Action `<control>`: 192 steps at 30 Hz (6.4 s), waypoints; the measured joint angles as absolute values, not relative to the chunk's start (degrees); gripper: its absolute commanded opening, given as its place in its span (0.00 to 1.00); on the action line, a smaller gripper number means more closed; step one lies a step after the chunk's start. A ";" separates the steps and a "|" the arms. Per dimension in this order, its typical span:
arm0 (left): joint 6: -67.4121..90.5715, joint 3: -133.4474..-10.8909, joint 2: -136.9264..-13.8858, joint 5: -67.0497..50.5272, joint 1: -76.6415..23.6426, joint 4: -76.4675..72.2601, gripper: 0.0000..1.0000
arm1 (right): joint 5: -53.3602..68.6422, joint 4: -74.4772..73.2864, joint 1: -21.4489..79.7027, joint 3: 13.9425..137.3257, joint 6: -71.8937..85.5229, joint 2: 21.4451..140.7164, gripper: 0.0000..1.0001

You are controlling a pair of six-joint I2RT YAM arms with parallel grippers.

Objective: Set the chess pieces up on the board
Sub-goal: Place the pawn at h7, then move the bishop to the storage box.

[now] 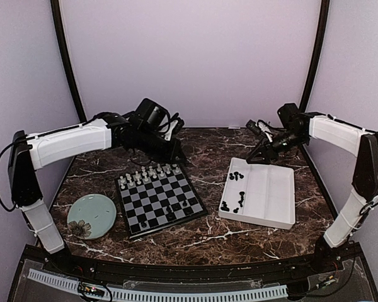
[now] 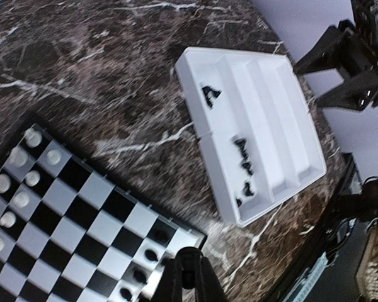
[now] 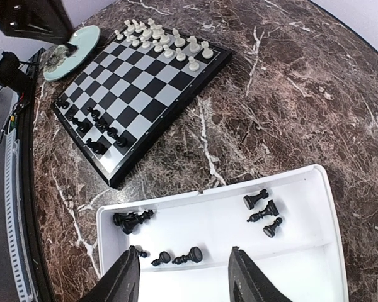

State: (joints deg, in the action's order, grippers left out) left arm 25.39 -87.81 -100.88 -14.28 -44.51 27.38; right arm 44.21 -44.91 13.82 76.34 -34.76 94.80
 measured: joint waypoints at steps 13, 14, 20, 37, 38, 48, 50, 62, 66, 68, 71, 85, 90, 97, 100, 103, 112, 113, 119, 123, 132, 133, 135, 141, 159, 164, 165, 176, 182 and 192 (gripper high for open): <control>19.55 -62.78 -83.20 -2.22 -44.53 45.43 0.01 | 43.07 -41.54 13.87 76.20 -31.70 100.05 0.49; 19.84 -61.17 -81.93 -1.89 -44.53 45.87 0.01 | 43.07 -41.45 13.89 76.20 -31.57 100.16 0.49; 20.93 -55.27 -78.02 -0.10 -44.53 46.15 0.01 | 43.05 -41.10 14.26 76.23 -31.03 100.79 0.49; 21.67 -50.83 -81.91 0.08 -44.58 40.32 0.01 | 42.41 -41.08 15.33 76.23 -31.05 100.82 0.49; 21.67 -50.78 -81.97 -0.10 -44.58 40.07 0.01 | 42.39 -41.06 15.33 76.23 -31.05 100.82 0.49; 21.71 -50.15 -83.48 -1.02 -44.58 38.24 0.03 | 42.15 -41.08 15.66 76.23 -31.18 100.82 0.49; 21.71 -50.15 -83.72 -1.02 -44.58 38.20 0.04 | 42.15 -41.08 15.68 76.23 -31.20 100.82 0.49; 22.13 -50.15 -84.25 -0.95 -44.58 38.24 0.15 | 42.17 -41.08 15.77 76.23 -31.24 100.82 0.49; 22.33 -50.15 -84.25 -0.95 -44.58 38.26 0.22 | 42.17 -41.08 15.77 76.23 -31.40 100.82 0.49; 22.55 -50.15 -84.25 -0.95 -44.58 38.30 0.26 | 42.17 -41.10 15.77 76.23 -31.57 100.82 0.49; 22.79 -50.28 -84.20 -0.95 -44.58 38.65 0.30 | 42.17 -41.28 15.77 76.23 -32.40 100.82 0.49; 22.96 -66.35 -79.81 2.24 -44.58 41.78 0.36 | 30.06 -51.57 19.99 82.32 -52.12 103.63 0.39; 24.25 -67.11 -79.20 2.50 -44.58 36.23 0.36 | 18.90 -52.45 24.84 83.13 -60.10 107.63 0.36; 26.39 -65.73 -78.56 2.70 -44.56 29.95 0.36 | 9.72 -51.99 26.41 87.61 -66.61 112.97 0.35; 27.20 -64.45 -78.13 2.66 -44.56 28.73 0.37 | 7.03 -49.23 26.41 88.27 -68.62 113.78 0.35; 27.70 -64.01 -78.06 2.63 -44.56 28.23 0.37 | 4.78 -46.65 26.41 88.36 -70.59 114.28 0.35; 28.88 -63.16 -77.97 2.63 -44.56 26.35 0.37 | 1.72 -43.77 26.41 92.71 -73.06 120.14 0.36; 28.99 -62.98 -77.95 2.61 -44.58 26.26 0.37 | 1.63 -43.79 26.41 93.12 -73.23 120.68 0.36; 29.23 -62.72 -77.95 2.63 -44.58 26.06 0.37 | 1.61 -44.29 26.59 94.89 -74.70 122.48 0.40; 29.23 -62.63 -77.97 2.66 -44.56 25.58 0.37 | 1.28 -44.71 27.18 94.41 -75.81 122.48 0.42; 29.28 -62.02 -77.97 2.55 -44.58 24.84 0.37 | 1.19 -45.65 29.65 91.57 -77.14 121.43 0.38; 29.32 -61.87 -77.97 2.52 -44.58 24.75 0.37 | 1.19 -45.74 29.78 91.00 -77.23 121.10 0.38; 29.39 -61.58 -77.97 2.44 -44.58 24.56 0.37 | 1.02 -45.98 30.00 89.95 -77.34 120.40 0.37; 29.67 -60.95 -77.97 2.33 -44.58 23.70 0.37 | -0.25 -46.33 30.02 87.55 -77.28 118.78 0.34; 30.24 -59.75 -78.11 0.93 -44.56 21.30 0.37 | 1.89 -50.46 29.54 88.01 -71.22 118.61 0.18; 30.00 -59.86 -79.57 0.62 -44.58 20.14 0.37 | 6.02 -51.40 27.83 88.44 -68.12 118.61 0.20; 29.89 -60.01 -80.09 0.36 -44.56 19.99 0.37 | 6.74 -51.55 27.55 88.55 -67.35 118.61 0.20; 29.58 -60.99 -81.65 -1.10 -44.58 18.90 0.37 | 17.43 -51.99 26.11 87.64 -57.84 116.18 0.33; 29.56 -61.82 -81.76 -1.32 -44.58 18.94 0.37 | 20.99 -50.63 26.11 85.80 -52.84 115.20 0.33; 29.32 -62.67 -81.87 -1.56 -44.56 18.90 0.37 | 14.55 -52.21 26.79 84.99 -59.16 112.07 0.33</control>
